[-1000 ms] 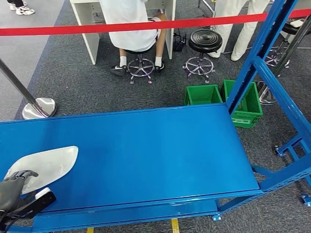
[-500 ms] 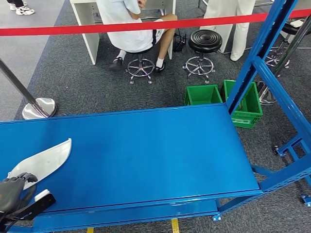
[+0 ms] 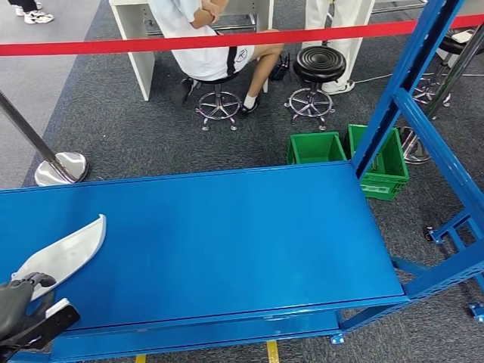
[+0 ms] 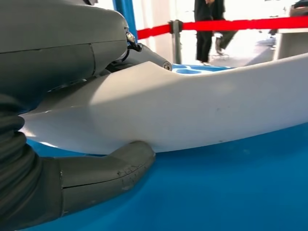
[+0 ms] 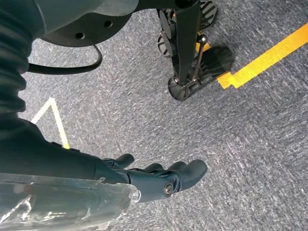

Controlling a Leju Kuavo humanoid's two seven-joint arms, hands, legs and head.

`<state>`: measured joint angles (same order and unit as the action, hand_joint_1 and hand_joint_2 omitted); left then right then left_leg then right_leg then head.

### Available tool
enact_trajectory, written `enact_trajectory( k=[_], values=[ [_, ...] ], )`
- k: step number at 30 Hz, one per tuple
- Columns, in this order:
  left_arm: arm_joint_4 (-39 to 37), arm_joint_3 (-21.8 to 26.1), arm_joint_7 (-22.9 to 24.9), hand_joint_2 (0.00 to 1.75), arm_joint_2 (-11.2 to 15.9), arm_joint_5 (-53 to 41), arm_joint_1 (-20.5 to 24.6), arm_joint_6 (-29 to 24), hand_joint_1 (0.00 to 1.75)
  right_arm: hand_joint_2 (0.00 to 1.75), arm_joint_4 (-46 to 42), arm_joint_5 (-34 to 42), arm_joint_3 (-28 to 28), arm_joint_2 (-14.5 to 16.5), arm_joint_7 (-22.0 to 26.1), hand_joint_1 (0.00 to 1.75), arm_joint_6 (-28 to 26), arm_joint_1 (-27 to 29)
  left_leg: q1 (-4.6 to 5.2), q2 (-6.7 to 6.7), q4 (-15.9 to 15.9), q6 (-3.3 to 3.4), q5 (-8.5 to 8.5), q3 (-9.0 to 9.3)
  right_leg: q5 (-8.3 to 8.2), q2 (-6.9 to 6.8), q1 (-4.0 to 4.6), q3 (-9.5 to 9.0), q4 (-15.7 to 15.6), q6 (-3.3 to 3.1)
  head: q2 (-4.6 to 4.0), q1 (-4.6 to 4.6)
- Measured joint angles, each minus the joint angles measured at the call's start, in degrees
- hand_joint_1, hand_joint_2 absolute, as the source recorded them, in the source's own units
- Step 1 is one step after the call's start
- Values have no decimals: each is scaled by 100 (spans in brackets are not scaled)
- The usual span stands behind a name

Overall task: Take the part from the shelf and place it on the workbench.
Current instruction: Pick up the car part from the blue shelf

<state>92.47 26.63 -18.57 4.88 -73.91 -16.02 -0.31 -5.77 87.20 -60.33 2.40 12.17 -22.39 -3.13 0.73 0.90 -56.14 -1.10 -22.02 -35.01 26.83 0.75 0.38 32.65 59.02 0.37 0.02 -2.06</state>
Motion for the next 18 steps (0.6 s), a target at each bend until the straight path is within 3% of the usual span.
enact_trajectory(
  k=[18],
  values=[
    [130, 140, -225, 175, -85, -268, -168, -225, 175, 175, 0, -1, 57, -1, 5, 0, -5, 11, 0, 0, 0, 2, -3, 1, 2, 0, 0, 1, 0, 0, 0, 1]
  ],
)
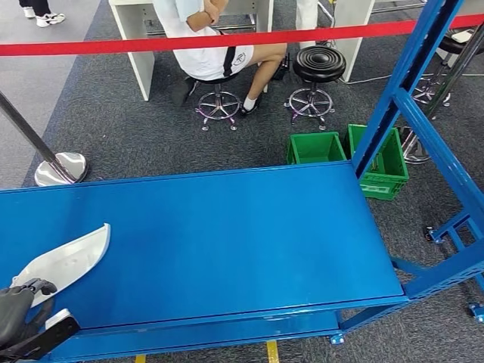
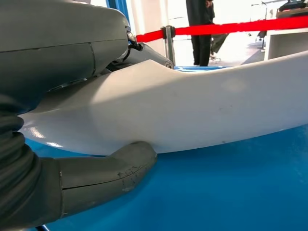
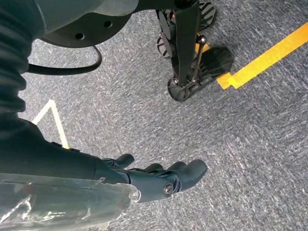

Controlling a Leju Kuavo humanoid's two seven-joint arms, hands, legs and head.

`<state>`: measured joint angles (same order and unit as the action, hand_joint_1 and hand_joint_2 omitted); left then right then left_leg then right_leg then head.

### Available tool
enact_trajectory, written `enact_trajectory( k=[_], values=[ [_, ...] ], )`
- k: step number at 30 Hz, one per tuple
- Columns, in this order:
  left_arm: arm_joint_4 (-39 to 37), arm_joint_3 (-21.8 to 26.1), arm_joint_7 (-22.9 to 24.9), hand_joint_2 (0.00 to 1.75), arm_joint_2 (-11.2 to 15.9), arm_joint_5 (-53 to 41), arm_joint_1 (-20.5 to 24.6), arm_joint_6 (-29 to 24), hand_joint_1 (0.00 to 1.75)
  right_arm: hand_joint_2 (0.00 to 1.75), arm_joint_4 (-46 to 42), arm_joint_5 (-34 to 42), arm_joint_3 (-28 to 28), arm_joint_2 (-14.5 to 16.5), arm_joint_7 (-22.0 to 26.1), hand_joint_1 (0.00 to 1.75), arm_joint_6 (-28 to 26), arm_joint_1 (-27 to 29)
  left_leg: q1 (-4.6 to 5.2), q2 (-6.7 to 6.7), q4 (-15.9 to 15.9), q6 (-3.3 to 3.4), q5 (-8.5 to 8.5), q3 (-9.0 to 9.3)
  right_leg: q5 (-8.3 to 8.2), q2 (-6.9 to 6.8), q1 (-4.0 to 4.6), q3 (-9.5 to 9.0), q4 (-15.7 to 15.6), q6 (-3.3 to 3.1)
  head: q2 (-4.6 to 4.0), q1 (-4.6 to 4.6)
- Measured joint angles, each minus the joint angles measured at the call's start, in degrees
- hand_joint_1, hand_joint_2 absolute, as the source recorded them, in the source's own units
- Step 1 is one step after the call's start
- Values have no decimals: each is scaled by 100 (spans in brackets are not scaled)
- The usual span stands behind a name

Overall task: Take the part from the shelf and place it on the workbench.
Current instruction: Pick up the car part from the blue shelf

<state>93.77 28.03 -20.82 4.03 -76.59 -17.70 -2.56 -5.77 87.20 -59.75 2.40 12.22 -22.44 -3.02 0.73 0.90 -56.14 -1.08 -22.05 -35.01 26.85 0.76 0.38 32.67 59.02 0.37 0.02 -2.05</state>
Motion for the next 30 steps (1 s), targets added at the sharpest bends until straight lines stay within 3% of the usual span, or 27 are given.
enact_trajectory(
  k=[15, 30],
  values=[
    [411, 156, 243, 175, -182, -221, -10, -309, 175, 175, 0, -1, 30, -1, -82, 0, 50, -1, 0, 0, 0, 2, -2, 0, 1, 0, 0, 7, 0, 1, 0, 0],
    [826, 225, 328, 175, -189, -242, 38, -315, 175, 175, 0, 0, 29, -1, -103, 0, 71, -2, 0, 0, 0, 3, -3, -1, 2, 0, 0, 9, -1, 1, 0, -1]
  ],
)
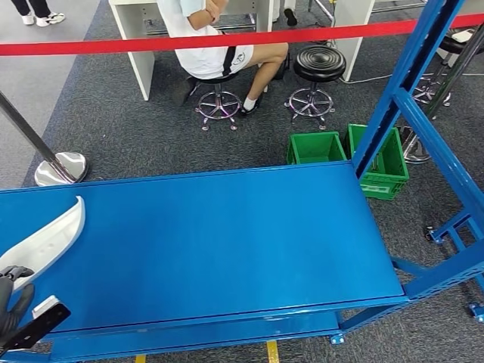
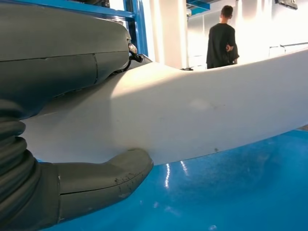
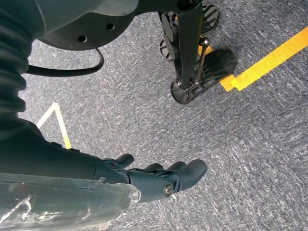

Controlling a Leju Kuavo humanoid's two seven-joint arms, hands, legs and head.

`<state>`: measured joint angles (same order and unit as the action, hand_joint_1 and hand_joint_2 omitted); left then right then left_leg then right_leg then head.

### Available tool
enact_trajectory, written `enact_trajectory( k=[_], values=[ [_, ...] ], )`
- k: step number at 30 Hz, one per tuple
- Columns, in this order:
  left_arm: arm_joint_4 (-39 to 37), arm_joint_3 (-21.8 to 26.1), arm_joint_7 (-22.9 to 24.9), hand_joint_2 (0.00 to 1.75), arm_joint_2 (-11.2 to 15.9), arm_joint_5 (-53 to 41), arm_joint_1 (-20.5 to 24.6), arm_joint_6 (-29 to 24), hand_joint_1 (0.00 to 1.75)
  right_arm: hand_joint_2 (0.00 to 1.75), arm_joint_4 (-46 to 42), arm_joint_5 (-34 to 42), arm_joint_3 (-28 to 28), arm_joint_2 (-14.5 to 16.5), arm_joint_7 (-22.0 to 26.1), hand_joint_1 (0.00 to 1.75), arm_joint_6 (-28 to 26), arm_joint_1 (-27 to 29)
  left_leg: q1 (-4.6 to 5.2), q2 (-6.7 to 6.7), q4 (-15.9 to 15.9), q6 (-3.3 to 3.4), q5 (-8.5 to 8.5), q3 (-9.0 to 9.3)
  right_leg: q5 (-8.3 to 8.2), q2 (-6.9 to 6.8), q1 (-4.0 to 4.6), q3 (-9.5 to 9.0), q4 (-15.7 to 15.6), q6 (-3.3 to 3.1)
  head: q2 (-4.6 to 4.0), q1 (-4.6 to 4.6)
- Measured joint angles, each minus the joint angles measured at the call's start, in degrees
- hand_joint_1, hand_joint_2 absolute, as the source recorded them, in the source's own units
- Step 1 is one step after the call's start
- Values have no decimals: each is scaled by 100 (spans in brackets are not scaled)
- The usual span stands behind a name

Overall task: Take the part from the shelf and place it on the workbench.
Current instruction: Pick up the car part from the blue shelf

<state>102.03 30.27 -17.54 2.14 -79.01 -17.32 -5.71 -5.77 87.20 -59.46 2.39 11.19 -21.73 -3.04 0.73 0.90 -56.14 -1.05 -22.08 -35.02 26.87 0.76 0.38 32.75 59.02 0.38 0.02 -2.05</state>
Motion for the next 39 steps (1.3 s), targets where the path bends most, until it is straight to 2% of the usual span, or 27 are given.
enact_trajectory(
  k=[5, 13, 29, 39],
  values=[
    [155, -18, 270, 175, 76, -99, -1, 18, 175, 175, 0, 1, -9, -1, -9, 0, 28, -2, 0, 0, 0, 0, 0, 0, 0, 0, 0, 1, 0, 0, 0, 0],
    [486, -217, 666, 175, 495, 38, 54, 328, 175, 175, 0, 1, -98, -17, -64, 0, 109, -10, 0, 0, 0, -1, 1, 0, 0, 0, 0, 3, 0, -1, 0, 1],
    [869, -1321, 836, 175, 1202, 541, 26, 575, 175, 175, 0, -1, -257, -46, -142, 0, 114, -25, 0, 0, 0, 0, 0, 0, 0, 1, 0, 1, -4, 0, 0, -1],
    [909, -1676, 1056, 175, 1470, 527, 10, 554, 175, 175, 0, 1, -295, -47, -183, 0, 92, -31, 2, 0, -3, 4, -4, -1, -1, 1, -3, -6, -8, 2, 0, -1]
  ],
)
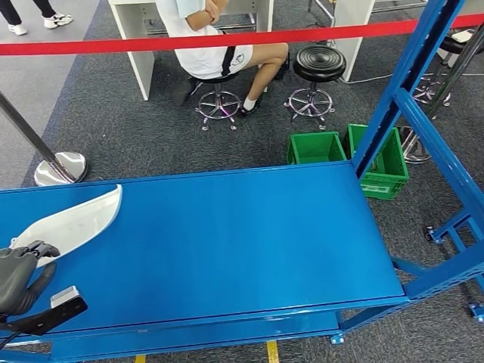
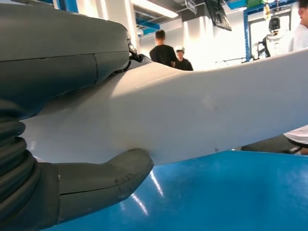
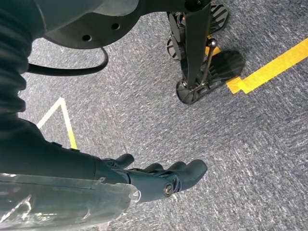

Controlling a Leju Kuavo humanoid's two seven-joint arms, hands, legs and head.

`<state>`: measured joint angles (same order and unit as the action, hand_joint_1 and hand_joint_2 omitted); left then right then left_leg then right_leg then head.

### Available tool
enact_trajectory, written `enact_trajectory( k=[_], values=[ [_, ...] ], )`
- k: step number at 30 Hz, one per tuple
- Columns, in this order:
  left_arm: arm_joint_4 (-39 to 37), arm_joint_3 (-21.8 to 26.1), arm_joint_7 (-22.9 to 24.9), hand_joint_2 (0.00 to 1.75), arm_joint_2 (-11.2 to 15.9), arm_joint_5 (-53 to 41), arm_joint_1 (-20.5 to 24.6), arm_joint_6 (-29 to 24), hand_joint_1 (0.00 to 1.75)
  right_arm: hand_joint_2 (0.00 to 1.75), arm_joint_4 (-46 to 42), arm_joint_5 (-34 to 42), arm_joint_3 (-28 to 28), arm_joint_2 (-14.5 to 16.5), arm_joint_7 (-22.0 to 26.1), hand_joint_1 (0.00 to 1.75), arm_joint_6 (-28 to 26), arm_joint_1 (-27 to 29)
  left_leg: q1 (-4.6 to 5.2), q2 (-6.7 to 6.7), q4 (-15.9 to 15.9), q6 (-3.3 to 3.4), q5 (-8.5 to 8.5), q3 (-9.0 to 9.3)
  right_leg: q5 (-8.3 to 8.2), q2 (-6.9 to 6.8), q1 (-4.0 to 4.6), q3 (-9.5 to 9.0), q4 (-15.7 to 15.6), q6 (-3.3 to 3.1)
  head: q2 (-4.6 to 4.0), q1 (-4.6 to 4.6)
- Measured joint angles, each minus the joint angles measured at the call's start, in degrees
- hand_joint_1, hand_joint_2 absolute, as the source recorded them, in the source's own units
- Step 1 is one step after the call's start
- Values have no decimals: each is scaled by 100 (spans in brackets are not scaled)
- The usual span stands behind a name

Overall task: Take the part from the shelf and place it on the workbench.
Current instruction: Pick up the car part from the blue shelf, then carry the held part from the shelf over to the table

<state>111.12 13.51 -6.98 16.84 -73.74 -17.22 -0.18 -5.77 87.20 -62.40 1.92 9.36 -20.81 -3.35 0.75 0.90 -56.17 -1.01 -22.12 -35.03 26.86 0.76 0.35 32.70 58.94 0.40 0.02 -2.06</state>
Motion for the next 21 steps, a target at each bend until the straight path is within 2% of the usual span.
enact_trajectory(
  k=[8, 10, 11, 12, 14, 15, 16, 17, 19, 20, 21],
  values=[
    [45, -139, 5, 175, 81, 22, -40, 0, 175, 175, 0, -1, -2, 0, 15, 0, 19, -5, 41, 0, -10, 84, -33, 5, 4, 1, -47, -56, -29, 83, 0, 4],
    [63, -155, 5, 175, 97, 29, -45, 0, 175, 175, 1, -1, -2, -7, 14, 0, 19, -6, 9, -14, 44, 119, 12, 38, 76, -3, -38, -44, 33, 121, 0, -1],
    [71, -162, 5, 175, 104, 33, -45, -1, 175, 175, 2, 0, -2, -10, 12, 0, 19, -8, -14, -22, 71, 134, 35, 55, 202, -8, -32, 11, 191, 140, 0, -9],
    [74, -172, 5, 175, 105, 35, -44, -2, 175, 175, 2, 0, -2, -14, 10, 0, 18, -11, -32, -31, 88, 143, 47, 66, 397, -13, -35, 121, 472, 160, 0, -18],
    [76, -196, 7, 175, 107, 38, -45, -2, 175, 175, 2, 1, -3, -15, 4, 0, 17, -15, -40, -39, 89, 150, 46, 57, 808, -20, -57, 432, 1225, 200, 0, -28],
    [76, -209, 8, 175, 107, 39, -47, -2, 175, 175, 2, 1, -3, -16, 2, 0, 16, -14, -42, -42, 89, 145, 49, 51, 901, -21, -68, 537, 1489, 218, 0, -27],
    [76, -221, 10, 175, 107, 42, -47, -2, 175, 175, 2, 1, -4, -19, 0, 0, 14, -12, -46, -43, 87, 136, 55, 44, 875, -22, -76, 542, 1548, 231, 0, -28],
    [76, -232, 11, 175, 106, 43, -48, -2, 175, 175, 2, 1, -4, -23, -1, 0, 12, -12, -55, -43, 86, 121, 64, 40, 735, -23, -84, 421, 1357, 241, 0, -27],
    [77, -252, 13, 175, 108, 48, -48, -2, 175, 175, 2, 1, -4, -31, -1, 0, 10, -27, -74, -40, 76, 68, 89, 32, 391, -27, -101, -44, 551, 262, 0, -29],
    [78, -259, 15, 175, 110, 49, -48, -2, 175, 175, 1, 1, -4, -32, 0, 0, 10, -38, -76, -36, 70, 34, 104, 27, 252, -16, -102, -234, 222, 246, 0, -25],
    [79, -263, 17, 175, 113, 51, -47, -3, 175, 175, 1, 1, -4, -31, 0, 0, 12, -47, -75, -31, 58, -3, 122, 23, 191, -4, -100, -327, 28, 220, 0, -20]
  ],
)
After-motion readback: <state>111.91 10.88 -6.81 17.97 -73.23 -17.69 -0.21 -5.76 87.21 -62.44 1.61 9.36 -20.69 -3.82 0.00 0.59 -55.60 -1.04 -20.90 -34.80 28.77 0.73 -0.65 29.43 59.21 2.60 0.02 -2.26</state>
